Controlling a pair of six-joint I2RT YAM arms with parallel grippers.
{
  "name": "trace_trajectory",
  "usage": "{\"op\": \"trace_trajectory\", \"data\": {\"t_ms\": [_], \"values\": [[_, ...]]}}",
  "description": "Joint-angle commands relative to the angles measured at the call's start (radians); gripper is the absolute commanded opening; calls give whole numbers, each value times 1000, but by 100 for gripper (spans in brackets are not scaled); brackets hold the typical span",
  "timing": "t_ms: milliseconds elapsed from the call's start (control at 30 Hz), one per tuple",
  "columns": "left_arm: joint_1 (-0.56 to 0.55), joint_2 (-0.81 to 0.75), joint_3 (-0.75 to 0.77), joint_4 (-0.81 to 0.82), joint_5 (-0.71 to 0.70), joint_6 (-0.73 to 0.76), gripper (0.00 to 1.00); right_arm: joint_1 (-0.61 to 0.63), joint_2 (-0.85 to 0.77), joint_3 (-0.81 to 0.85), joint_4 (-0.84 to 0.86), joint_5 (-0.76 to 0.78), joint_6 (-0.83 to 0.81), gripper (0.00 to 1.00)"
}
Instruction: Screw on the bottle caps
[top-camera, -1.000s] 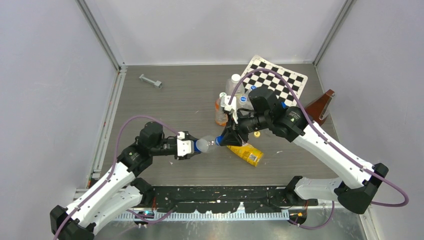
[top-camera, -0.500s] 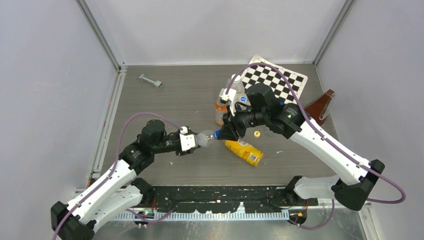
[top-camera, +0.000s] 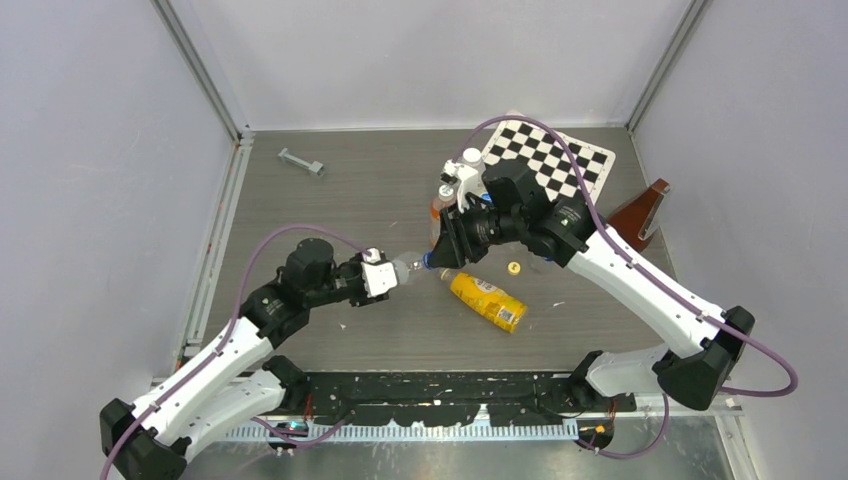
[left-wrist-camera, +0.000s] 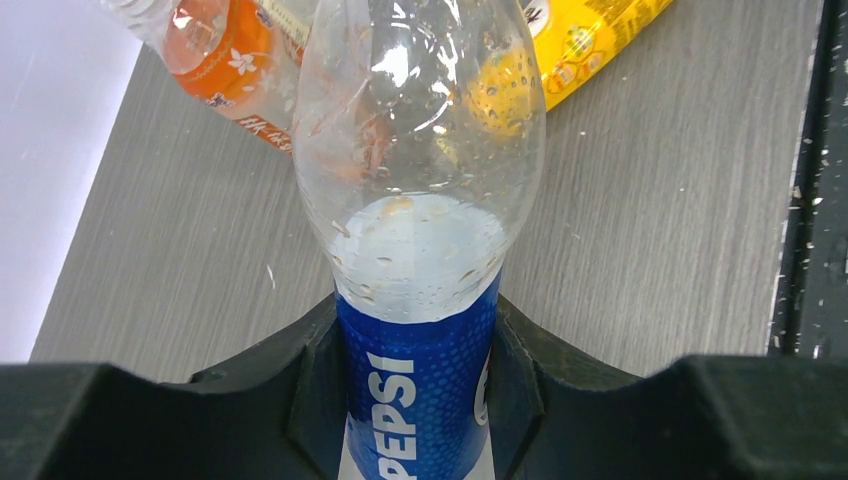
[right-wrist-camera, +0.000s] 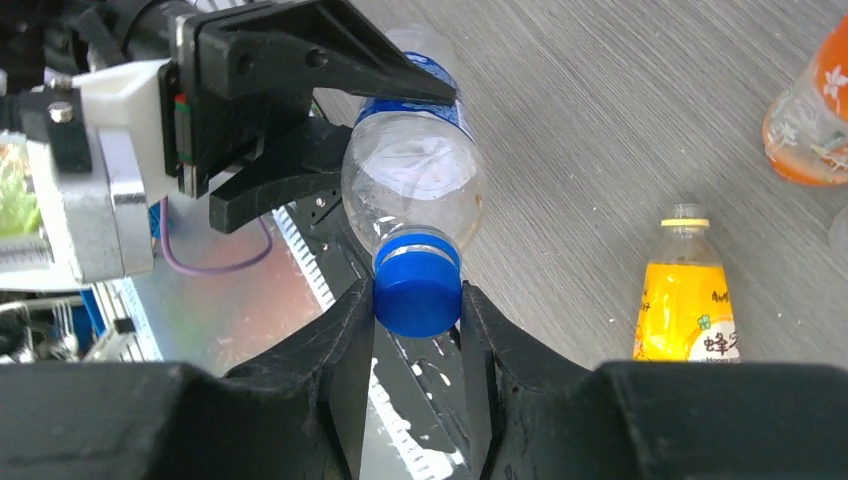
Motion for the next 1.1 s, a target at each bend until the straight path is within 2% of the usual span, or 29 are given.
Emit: {"op": "trace_trajectory", "data": {"t_ms": [0,167,367,467,633,800,1067], "values": [[-22,-12,78,191,-4,-16,7,4,40,12,34,78,175,0],[-22,-22,43,247,-50,-29,7,4,35,-11,67,107,288,0],[-22,-50,-51,392,-14,-6,5,3,43,-16,72,126,398,0],[-23,-55,-74,429,-9,-8,4,3,48,-16,71,136,504,0],[-22,-52,-94,437,-21,42,3,4,87,9,12,138,651,1],[-23,-44,-94,428,-27,67,3,8,108,-2,-16,162,797,7],[-42,-49,-99,403,-47,120,0,19,90,-73,81,210,959,13]]}}
